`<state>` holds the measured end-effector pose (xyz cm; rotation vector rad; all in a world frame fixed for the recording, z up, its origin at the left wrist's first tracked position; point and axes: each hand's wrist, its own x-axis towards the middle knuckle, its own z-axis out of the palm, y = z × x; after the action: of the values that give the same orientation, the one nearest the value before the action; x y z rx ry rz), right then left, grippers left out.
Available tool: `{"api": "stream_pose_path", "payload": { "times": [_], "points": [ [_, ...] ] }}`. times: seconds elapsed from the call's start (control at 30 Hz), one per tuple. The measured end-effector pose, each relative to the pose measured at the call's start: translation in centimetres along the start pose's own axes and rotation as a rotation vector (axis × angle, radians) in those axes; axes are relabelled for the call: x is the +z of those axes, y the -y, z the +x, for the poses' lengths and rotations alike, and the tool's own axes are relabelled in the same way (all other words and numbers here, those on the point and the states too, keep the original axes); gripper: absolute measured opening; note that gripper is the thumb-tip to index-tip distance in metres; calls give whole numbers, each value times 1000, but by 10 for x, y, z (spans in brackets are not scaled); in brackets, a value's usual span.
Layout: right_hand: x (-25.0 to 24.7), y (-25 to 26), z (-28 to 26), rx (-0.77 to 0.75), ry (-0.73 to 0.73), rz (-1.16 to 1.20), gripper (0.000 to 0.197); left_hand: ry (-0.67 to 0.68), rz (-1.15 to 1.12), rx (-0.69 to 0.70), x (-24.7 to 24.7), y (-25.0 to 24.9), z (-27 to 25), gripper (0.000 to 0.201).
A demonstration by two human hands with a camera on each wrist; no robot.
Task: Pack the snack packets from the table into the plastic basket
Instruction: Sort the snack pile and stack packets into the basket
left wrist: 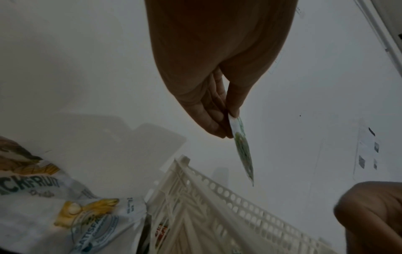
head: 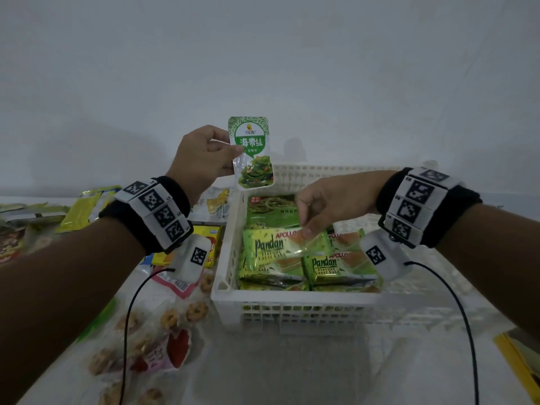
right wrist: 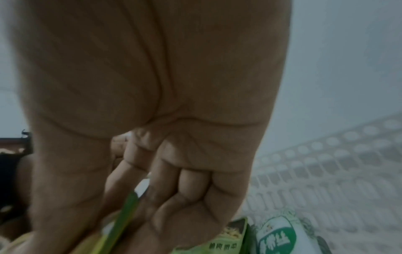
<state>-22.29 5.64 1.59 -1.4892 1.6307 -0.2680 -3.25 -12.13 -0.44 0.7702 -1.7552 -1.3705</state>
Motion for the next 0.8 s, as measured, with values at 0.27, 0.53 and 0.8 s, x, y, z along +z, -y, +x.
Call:
{"api": "stream_pose_path", "payload": {
  "times": [0.27,0.53,0.8],
  "points": [
    [17,3,26,44,182,-153,14,24,11,9,5,7,-2,19],
    [31,6,39,11,197,-341,20,19,12,-7,6,9,1,20],
    [34,10,41,-13,225,-387,19,24,-2,-36,11,11,3,19]
  ]
}}
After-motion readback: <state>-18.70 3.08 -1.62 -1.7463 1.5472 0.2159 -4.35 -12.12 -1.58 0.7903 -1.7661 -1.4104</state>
